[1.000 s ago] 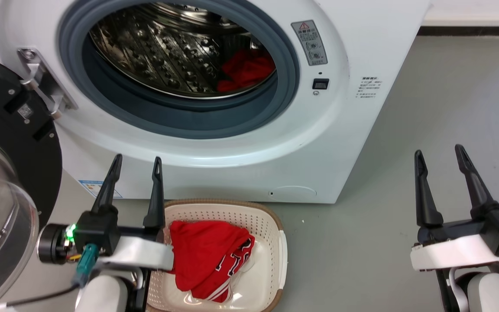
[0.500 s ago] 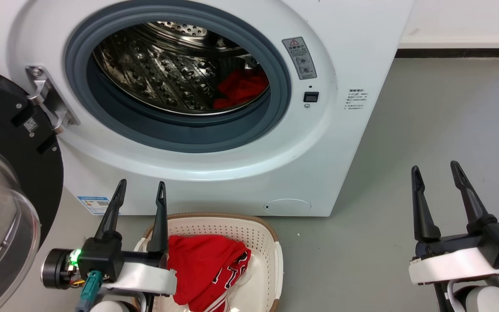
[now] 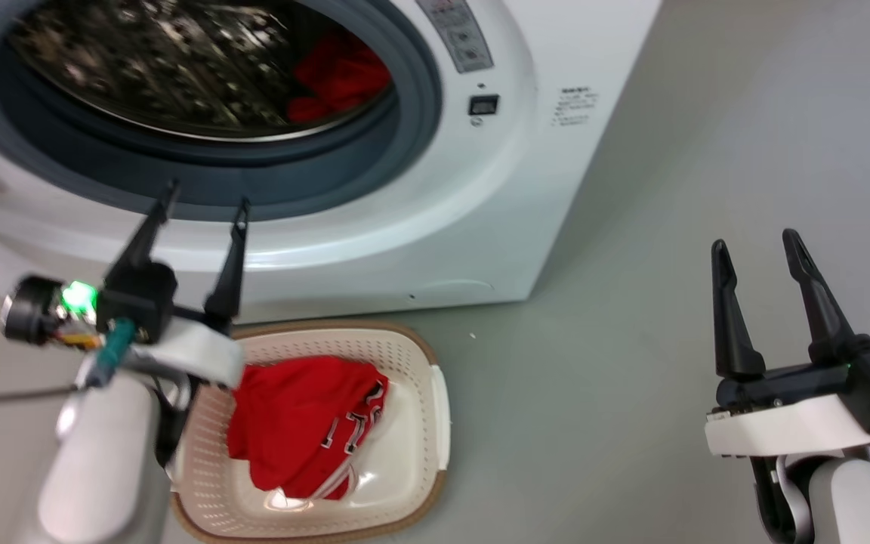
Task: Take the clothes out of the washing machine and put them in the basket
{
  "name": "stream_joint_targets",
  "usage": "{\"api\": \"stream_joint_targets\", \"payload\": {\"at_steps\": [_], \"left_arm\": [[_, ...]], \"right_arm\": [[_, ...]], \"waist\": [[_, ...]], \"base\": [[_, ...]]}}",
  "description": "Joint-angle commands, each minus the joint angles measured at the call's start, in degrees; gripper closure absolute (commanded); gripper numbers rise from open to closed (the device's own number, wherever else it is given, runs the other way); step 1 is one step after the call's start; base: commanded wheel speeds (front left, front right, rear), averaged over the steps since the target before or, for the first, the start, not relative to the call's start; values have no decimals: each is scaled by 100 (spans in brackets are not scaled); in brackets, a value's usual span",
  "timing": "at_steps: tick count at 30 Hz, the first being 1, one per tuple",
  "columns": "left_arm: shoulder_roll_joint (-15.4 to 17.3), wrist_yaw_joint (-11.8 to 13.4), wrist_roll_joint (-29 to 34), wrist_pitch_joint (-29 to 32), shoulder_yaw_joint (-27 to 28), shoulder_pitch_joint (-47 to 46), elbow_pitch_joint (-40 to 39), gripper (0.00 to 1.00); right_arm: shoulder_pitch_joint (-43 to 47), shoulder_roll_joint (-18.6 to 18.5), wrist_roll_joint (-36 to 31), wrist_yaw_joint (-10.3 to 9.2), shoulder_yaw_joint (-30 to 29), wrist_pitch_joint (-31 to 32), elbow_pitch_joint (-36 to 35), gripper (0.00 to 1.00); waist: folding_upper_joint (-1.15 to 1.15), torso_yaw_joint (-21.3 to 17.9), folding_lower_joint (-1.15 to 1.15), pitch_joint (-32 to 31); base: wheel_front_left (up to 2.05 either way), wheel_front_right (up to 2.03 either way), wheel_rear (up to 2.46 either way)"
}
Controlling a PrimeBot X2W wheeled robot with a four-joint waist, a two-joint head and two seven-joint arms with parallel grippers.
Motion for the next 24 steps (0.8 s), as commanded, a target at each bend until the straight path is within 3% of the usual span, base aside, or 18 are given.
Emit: {"api": "stream_joint_targets", "payload": {"at_steps": [1,8,15,24], "left_arm": [[191,-54,6,-14,-99,-408,318,0],[931,-108,-498,258,-692,-2129,1751,0],[1683,-107,-2026,1367,-1590,-3979,2769,0],[2304,-108,-3186,2747,-2190,-5556,3500,0]], "right_arm": [[-116,9,51,-6,25,-12,-38,0],[-325,9,243,-5,166,-12,-128,0],[-464,10,423,-6,378,-12,-232,0],[-512,15,653,-6,760,-12,-350,0]], "waist": [[0,-446,0,477],[0,-1080,0,1151],[0,-1643,0,1847],[0,-2154,0,2426]], "base": [[0,0,0],[0,0,0],[0,0,0],[0,0,0]]}}
